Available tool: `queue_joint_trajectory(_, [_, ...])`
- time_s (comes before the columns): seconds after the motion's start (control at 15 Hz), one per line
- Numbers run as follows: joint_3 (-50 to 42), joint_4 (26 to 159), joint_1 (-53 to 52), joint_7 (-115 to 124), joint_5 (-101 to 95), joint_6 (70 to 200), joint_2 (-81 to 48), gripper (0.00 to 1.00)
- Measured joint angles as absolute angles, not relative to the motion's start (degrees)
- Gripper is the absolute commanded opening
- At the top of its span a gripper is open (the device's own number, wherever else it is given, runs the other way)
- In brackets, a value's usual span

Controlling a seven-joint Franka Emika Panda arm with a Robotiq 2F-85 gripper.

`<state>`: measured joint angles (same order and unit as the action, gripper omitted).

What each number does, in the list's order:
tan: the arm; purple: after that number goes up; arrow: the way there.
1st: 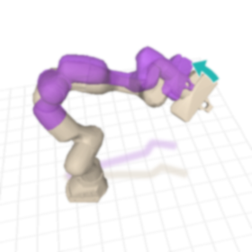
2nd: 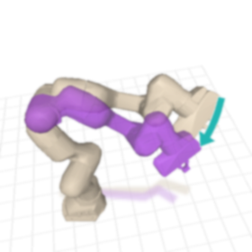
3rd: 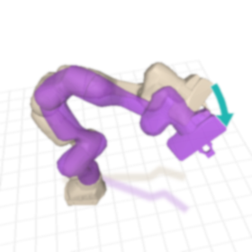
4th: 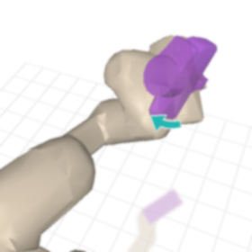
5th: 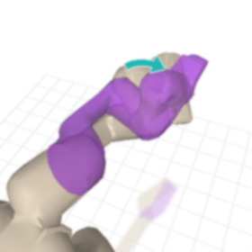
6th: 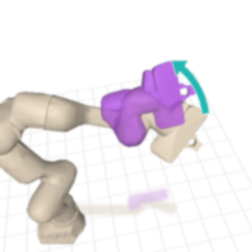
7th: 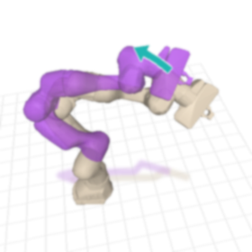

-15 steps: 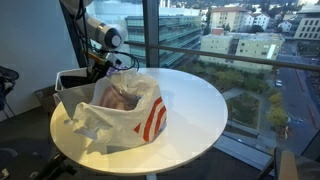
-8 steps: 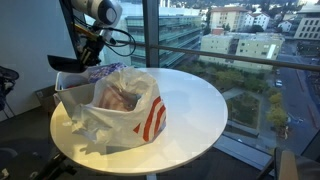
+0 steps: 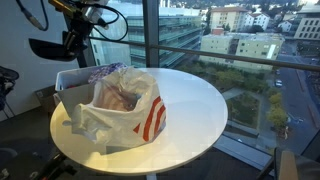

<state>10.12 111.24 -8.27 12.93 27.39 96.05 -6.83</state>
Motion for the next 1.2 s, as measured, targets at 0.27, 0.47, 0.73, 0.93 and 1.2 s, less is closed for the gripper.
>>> queue_joint_trajectory(0.27, [7.8,124.9,-7.7,13.2,33.2,101.6,1.1,0.04])
queue_joint_trajectory(0.47, [6.1,134.6,-6.4,13.4,36.8,105.9,6.0,0.04])
queue_joint_trajectory(0.73, [4.3,143.6,-4.0,15.3,38.7,110.2,12.5,0.04])
queue_joint_trajectory(0.93, [3.5,147.7,-1.9,19.1,38.6,110.3,17.8,0.04])
queue_joint_trajectory(1.2, [3.3,150.8,1.0,25.4,37.6,109.9,22.9,0.04])
